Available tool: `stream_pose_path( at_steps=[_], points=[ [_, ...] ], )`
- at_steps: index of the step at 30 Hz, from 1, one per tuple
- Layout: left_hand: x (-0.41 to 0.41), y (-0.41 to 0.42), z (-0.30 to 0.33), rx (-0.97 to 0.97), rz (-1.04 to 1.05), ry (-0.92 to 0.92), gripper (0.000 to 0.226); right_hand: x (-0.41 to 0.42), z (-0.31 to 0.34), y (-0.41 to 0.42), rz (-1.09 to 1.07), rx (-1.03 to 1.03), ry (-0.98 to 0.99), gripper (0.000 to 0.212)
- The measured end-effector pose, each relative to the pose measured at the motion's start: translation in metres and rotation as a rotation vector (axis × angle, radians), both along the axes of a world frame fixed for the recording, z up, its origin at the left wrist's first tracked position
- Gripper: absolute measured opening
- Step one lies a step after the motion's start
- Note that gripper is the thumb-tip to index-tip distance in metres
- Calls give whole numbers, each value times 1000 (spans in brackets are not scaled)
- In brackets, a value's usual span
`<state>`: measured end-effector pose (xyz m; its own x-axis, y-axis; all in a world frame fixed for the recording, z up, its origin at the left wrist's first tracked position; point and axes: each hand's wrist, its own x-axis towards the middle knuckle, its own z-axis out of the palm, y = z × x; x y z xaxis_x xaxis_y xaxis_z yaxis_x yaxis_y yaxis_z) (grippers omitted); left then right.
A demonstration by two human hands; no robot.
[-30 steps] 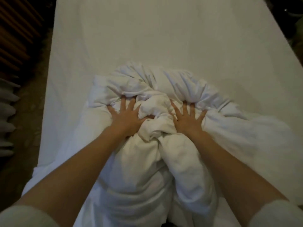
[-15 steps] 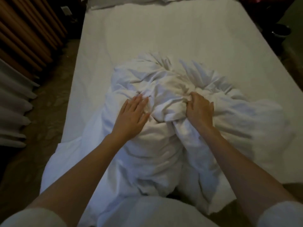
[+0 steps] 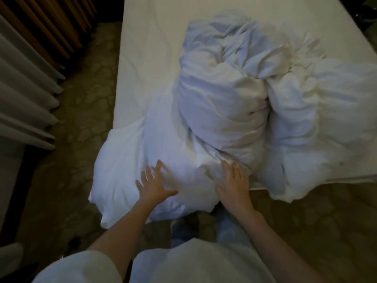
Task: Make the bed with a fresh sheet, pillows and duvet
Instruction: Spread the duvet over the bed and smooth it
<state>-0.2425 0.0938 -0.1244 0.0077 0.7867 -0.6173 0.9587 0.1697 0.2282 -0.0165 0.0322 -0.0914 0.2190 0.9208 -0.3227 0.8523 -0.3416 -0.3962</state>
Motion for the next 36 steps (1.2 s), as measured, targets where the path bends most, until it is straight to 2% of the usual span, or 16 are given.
stream_pose_path(
  at_steps=[2, 4, 6, 8, 9, 12, 14, 16, 19, 22, 24, 27, 30, 32, 36],
  points=[
    [-14, -10, -18, -61, 124, -59, 119, -22, -1, -8, 21, -112, 52, 87],
    [-19, -13, -31, -96, 302, -279, 121, -37, 1, -9, 23, -143, -1, 103],
    [-20, -13, -41, -113, 517, -542, 129, -46, -3, -3, 42, -71, -93, 118],
    [-17, -10, -49, -128, 724, -705, 139, -50, -9, 10, 99, -42, -198, 126],
    [-12, -8, -43, -129, 819, -769, 137, -52, -14, 19, 115, -55, -230, 128],
    [-2, -4, -36, -219, 1056, -824, 106, -56, -30, 49, 98, -136, -224, 121],
    [1, -3, -38, -234, 1008, -826, 88, -54, -39, 67, 82, -154, -151, 92],
    [8, -2, -32, -233, 953, -802, 66, -48, -37, 81, -52, -112, 18, 57],
    [32, 5, -6, -179, 962, -838, 56, -31, -18, 99, -275, -38, 274, 44],
    [64, 33, 34, -107, 930, -937, 36, -4, 21, 118, -379, 98, 480, 28],
    [91, 61, 70, -72, 886, -1034, 27, 16, 55, 131, -393, 206, 549, 24],
    [136, 106, 130, 29, 862, -1148, 42, 52, 115, 162, -370, 399, 599, 27],
    [177, 145, 198, 41, 775, -1327, 13, 88, 185, 199, -315, 633, 655, 26],
    [205, 170, 255, 127, 714, -1449, 11, 114, 233, 222, -285, 741, 672, 25],
    [267, 211, 352, 342, 544, -1605, 32, 180, 327, 258, -232, 1017, 680, 30]
  ],
)
